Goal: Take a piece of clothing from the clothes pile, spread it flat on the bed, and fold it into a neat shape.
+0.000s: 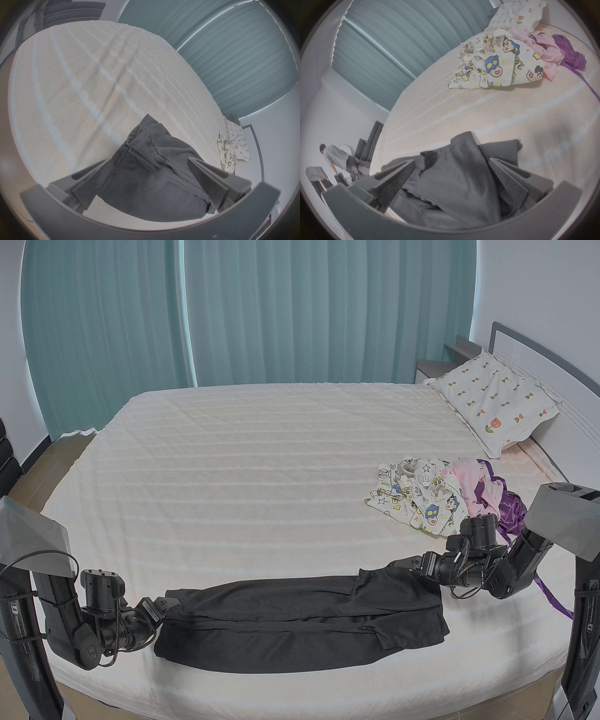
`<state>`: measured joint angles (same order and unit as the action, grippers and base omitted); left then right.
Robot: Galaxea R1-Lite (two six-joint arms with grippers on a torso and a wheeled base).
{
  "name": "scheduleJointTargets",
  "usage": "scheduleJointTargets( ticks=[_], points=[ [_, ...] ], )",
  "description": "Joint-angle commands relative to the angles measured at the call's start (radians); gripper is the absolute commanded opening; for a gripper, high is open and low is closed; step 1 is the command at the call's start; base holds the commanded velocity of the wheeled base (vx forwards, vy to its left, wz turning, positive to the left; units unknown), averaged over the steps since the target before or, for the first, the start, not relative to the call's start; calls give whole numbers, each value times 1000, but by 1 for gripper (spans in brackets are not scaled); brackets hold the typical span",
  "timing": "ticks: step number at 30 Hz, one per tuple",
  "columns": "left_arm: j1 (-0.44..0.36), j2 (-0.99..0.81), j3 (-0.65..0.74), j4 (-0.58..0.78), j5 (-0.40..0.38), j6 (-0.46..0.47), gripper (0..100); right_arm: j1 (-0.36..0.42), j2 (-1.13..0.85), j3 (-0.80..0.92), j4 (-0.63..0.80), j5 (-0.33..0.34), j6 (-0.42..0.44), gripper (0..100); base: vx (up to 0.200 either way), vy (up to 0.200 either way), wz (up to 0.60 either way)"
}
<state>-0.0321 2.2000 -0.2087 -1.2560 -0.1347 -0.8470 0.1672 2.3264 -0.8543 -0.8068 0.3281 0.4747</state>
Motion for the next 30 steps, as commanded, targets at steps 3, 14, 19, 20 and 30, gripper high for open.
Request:
scheduleJointTargets(
  ticks=[3,14,19,20,30],
  points=[
    [0,3,-1,0,0,0,100,3,-1,44,-101,-55,101,100,0,0,0],
    [-5,6,-1,-2,9,2,100,-3,-53,156,-236,-146,364,100,0,0,0],
    [-5,4,-1,0,10,2,100,-3,-33,208,-305,-142,410,100,0,0,0],
    [-5,4,-1,0,10,2,100,-3,-33,208,-305,-142,410,100,0,0,0],
    [-5,7,8,-2,9,2,100,-6,-25,297,-417,-106,421,100,0,0,0]
  ],
)
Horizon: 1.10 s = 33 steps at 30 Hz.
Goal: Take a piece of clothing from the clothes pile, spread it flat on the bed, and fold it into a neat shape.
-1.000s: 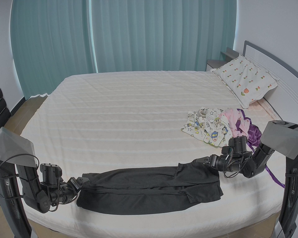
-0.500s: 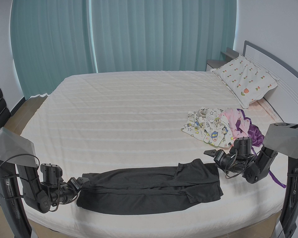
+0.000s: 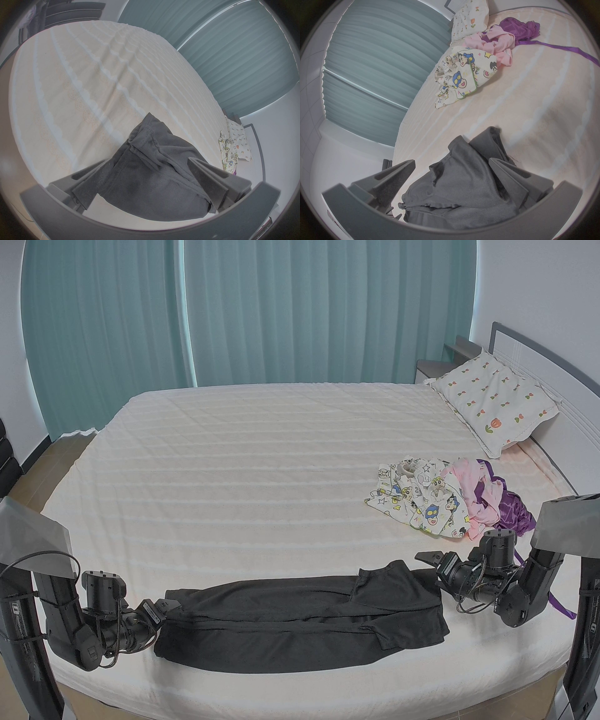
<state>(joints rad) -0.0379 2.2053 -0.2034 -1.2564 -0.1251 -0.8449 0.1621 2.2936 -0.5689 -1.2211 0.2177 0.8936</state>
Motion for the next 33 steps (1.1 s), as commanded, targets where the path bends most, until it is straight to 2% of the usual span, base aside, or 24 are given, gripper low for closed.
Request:
scheduleJointTargets(
  ticks=[1,26,33],
  points=[
    [1,2,2,-1,-1,0,100,-1,7,12,-3,5,4,100,0,0,0],
    [-13,1,-1,-1,1,1,100,8,10,23,-6,5,10,100,0,0,0],
    [-11,-15,-17,-3,5,4,100,8,9,24,-6,5,10,100,0,171,0]
  ],
)
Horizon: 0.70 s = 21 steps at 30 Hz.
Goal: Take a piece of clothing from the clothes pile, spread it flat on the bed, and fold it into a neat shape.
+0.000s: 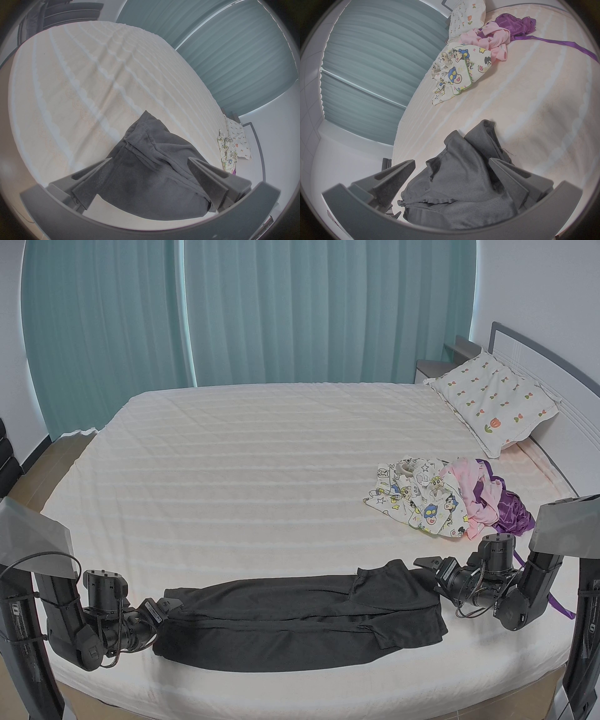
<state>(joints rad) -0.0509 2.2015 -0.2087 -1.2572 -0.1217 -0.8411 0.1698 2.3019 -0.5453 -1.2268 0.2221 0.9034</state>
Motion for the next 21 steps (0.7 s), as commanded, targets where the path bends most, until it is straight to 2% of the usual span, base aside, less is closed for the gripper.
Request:
scheduleJointTargets(
  ticks=[1,5,6,9,14,18,21],
  points=[
    [3,-17,-23,-7,5,0,100,-1,1,-1,0,0,0,100,0,0,0],
    [3,-19,-54,-13,14,0,100,0,-1,1,0,0,0,100,0,0,0],
    [6,-11,-109,-5,54,5,100,2,-4,1,-2,0,0,100,0,0,0],
    [14,-12,-167,16,94,28,100,2,-4,1,-2,0,0,100,0,0,0],
    [22,-8,-264,101,88,137,100,5,1,1,-2,0,-1,100,0,0,0],
    [11,43,-350,168,74,154,100,11,1,2,0,0,-1,100,0,0,0],
    [-9,84,-400,245,25,180,100,11,1,2,-2,-1,0,100,0,0,0]
  ],
)
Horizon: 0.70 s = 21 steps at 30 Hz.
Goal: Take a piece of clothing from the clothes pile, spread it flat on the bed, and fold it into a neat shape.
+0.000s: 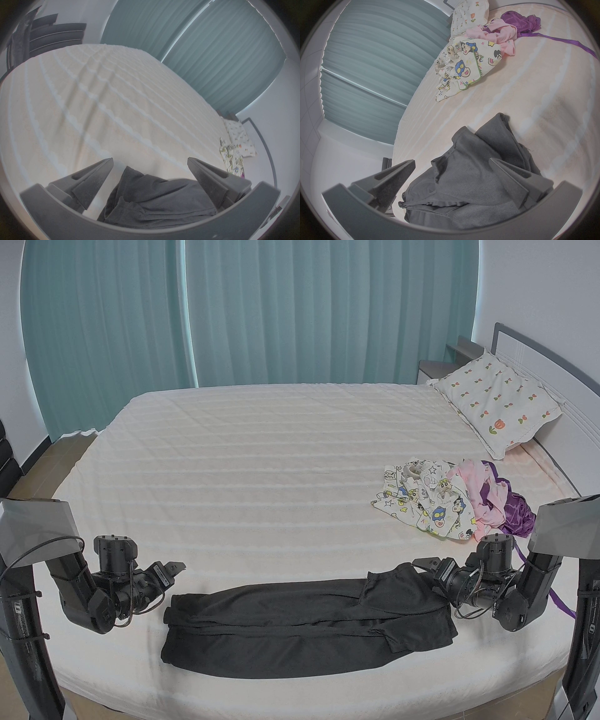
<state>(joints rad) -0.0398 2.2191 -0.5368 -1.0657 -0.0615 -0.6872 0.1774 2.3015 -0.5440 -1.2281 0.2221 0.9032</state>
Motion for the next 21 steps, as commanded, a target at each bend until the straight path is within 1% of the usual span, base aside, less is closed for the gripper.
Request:
scheduleJointTargets(
  ticks=[1,2,3,5,17,18,21],
  points=[
    [-22,83,-78,63,-43,55,100,4,1,1,-1,0,0,100,0,0,0],
    [-22,86,-80,63,-43,60,100,4,1,1,-1,-1,0,100,0,0,0],
    [-22,126,-98,61,-38,126,100,4,3,1,-1,-1,0,100,0,0,0],
    [-22,163,-121,56,-29,172,100,4,9,1,-1,0,0,100,0,0,0],
    [-28,191,-135,55,-26,186,100,4,15,-1,-1,-3,-1,100,0,0,0],
    [-28,191,-137,56,-26,186,0,4,15,-1,-1,-3,-1,100,0,0,0],
    [-26,194,-150,55,-26,183,0,4,13,-1,-1,-4,0,100,0,0,0]
  ],
)
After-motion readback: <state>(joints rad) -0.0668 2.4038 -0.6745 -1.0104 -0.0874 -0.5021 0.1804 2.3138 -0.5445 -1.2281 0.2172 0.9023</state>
